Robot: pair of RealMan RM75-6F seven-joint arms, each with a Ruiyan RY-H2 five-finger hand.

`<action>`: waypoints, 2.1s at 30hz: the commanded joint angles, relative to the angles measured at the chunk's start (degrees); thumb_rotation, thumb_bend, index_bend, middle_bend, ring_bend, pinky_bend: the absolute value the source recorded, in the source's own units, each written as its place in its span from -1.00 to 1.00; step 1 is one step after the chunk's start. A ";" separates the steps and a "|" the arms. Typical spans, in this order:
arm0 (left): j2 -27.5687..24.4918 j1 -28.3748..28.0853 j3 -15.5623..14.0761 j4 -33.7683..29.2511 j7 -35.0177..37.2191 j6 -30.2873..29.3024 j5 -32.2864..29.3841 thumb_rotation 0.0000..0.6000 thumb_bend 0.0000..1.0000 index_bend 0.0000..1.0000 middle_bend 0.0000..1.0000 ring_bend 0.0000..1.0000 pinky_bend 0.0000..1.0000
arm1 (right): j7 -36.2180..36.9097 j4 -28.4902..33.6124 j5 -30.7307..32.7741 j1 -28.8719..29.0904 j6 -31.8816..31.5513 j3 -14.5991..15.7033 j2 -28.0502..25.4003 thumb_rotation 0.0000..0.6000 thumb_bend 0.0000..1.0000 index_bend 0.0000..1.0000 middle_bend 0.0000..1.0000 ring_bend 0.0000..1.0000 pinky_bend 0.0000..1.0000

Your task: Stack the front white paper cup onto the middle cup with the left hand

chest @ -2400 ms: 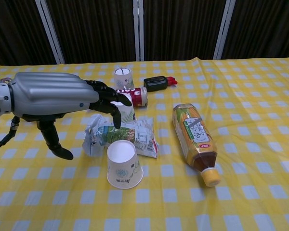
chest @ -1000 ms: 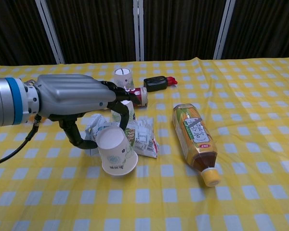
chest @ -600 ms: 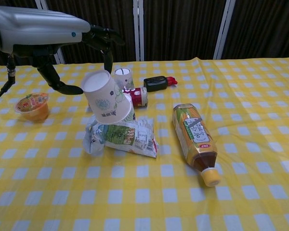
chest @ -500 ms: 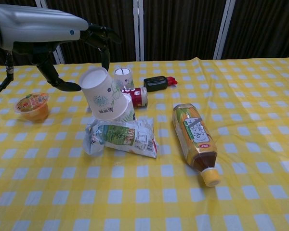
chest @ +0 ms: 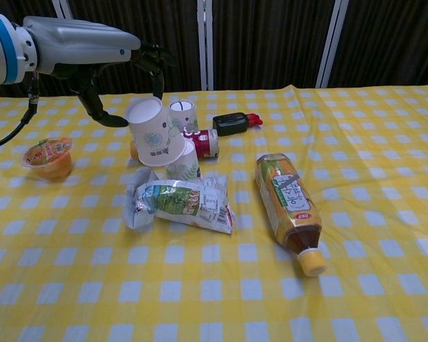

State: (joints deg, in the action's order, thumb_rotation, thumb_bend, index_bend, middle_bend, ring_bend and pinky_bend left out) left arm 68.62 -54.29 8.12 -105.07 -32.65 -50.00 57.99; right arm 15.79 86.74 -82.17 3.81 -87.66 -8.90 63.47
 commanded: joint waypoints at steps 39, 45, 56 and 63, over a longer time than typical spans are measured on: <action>8.83 -6.38 -0.27 13.25 0.47 2.22 -7.32 1.00 -0.75 -1.00 -1.00 -1.00 -1.00 | -3.16 -1.85 1.28 0.08 0.03 -0.76 1.13 1.00 -0.91 -1.00 -1.00 -1.00 -1.00; 7.74 -5.13 0.01 14.20 2.35 0.41 -6.23 1.00 -0.75 -0.94 -1.00 -1.00 -1.00 | -3.59 -2.09 1.47 0.16 0.43 -0.70 1.31 1.00 -0.91 -1.00 -1.00 -1.00 -1.00; 11.07 -7.82 1.57 27.70 1.58 4.95 -13.88 1.00 -0.74 -0.85 -1.00 -1.00 -1.00 | -5.82 -2.34 2.64 0.64 1.15 -1.20 2.06 1.00 -0.91 -1.00 -1.00 -1.00 -1.00; 15.36 -10.75 2.32 37.34 2.09 10.47 -17.54 1.00 -0.74 -0.81 -1.00 -1.00 -1.00 | -6.90 -2.69 3.16 0.77 1.30 -1.41 2.48 1.00 -0.91 -1.00 -1.00 -1.00 -1.00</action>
State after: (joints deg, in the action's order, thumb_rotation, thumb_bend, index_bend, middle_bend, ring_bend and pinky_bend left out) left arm 82.36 -63.82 10.00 -70.05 -30.85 -41.41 41.92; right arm 8.90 84.07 -79.03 4.57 -86.37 -10.29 65.93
